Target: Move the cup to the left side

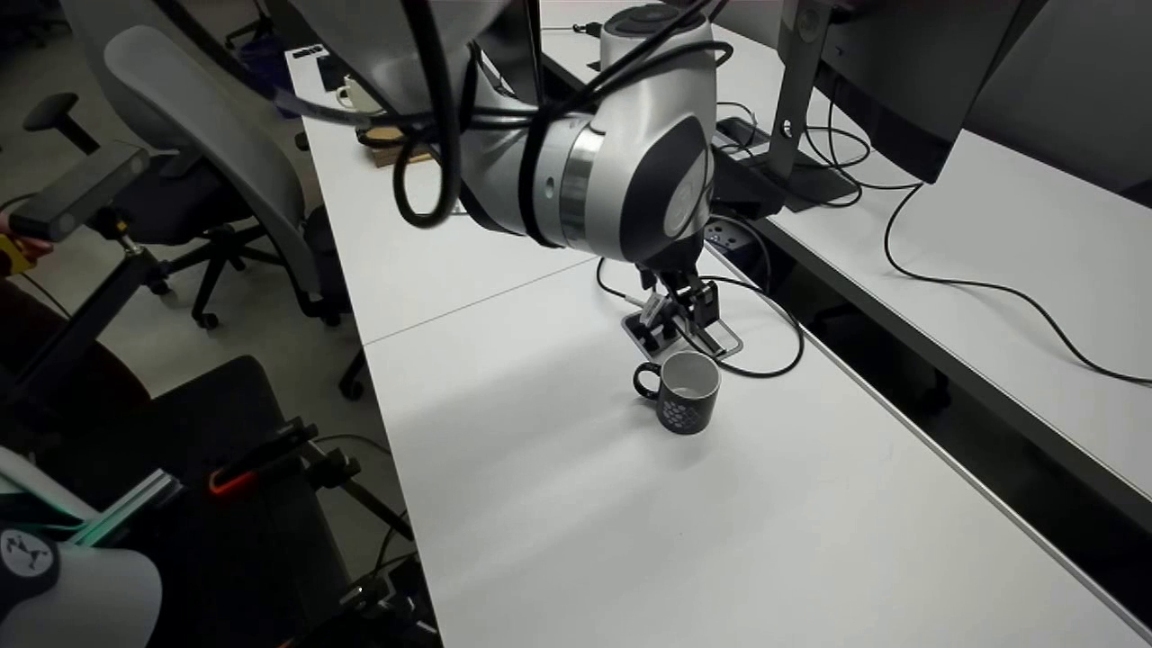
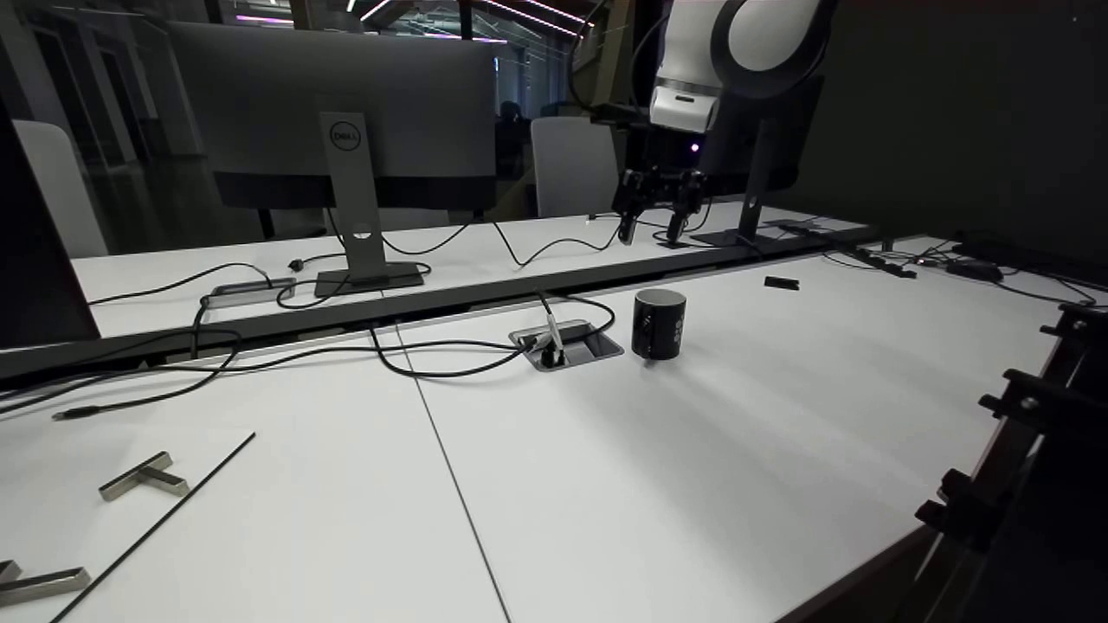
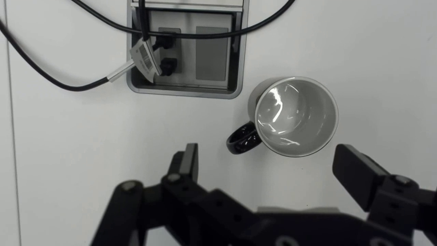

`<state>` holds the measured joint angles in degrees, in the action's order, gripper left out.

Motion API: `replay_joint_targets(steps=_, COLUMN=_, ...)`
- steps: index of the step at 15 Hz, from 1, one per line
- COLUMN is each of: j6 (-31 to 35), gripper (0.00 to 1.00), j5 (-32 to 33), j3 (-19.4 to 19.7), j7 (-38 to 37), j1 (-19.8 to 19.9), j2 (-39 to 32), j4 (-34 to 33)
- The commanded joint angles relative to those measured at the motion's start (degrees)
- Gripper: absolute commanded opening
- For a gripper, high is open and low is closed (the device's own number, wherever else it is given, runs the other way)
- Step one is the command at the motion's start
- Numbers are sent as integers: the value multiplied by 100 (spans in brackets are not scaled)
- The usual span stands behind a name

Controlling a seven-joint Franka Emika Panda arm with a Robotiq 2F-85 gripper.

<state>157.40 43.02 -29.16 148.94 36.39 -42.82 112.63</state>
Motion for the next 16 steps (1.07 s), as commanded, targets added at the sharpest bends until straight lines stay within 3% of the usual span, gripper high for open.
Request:
replay_joint_targets(steps=1, j6=-468, gripper=100, j5=268, j3=-479, j7=0, j1=399, j2=-458, j4=-464)
replay_joint_targets(steps=11, j6=-2125, gripper=100, j5=790, j3=-1367, j7=0, j1=735, j2=-1281, j4=-1361)
replay_joint_targets(steps=16, j6=-2576, gripper=100, j5=1000, j3=-1540, j7=0, j1=755, j2=-1733, j4=-1766)
